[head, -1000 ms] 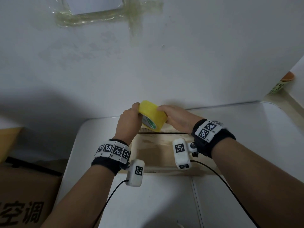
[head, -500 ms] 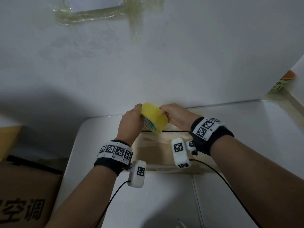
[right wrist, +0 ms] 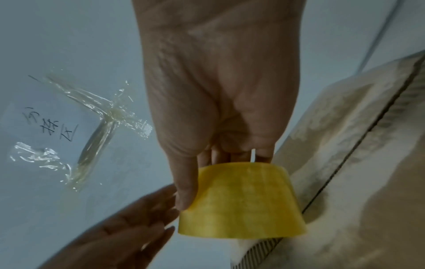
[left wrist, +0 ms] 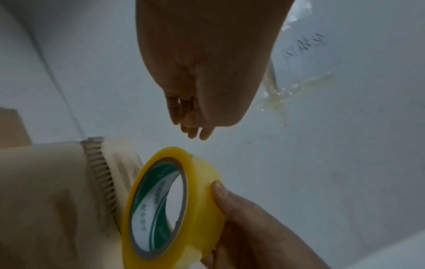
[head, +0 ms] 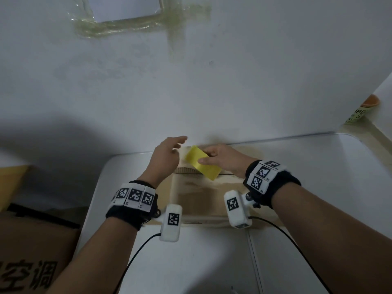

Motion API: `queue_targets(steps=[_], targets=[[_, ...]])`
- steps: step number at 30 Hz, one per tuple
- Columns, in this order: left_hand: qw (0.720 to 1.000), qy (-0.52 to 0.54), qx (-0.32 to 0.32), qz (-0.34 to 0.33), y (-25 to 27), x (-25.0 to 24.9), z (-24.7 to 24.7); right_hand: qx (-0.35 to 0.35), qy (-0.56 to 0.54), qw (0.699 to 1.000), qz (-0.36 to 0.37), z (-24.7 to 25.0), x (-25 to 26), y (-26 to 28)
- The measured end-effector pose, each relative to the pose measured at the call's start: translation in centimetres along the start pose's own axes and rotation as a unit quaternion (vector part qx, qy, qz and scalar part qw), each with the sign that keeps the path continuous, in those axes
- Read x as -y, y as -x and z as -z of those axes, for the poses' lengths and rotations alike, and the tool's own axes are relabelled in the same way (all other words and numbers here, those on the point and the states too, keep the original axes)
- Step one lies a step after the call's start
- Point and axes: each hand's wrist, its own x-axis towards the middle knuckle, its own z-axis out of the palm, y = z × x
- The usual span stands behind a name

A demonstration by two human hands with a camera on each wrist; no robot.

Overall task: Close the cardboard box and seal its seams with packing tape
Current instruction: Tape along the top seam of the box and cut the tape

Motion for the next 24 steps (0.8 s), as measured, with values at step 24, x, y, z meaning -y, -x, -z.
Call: queue_targets(steps=[24], targets=[[0.99,-0.13,-0.021,-0.043,0.1,-2.1,-2.1,-0.002,0.016,1.0,-0.003,-0.5,-1.3,-0.5]])
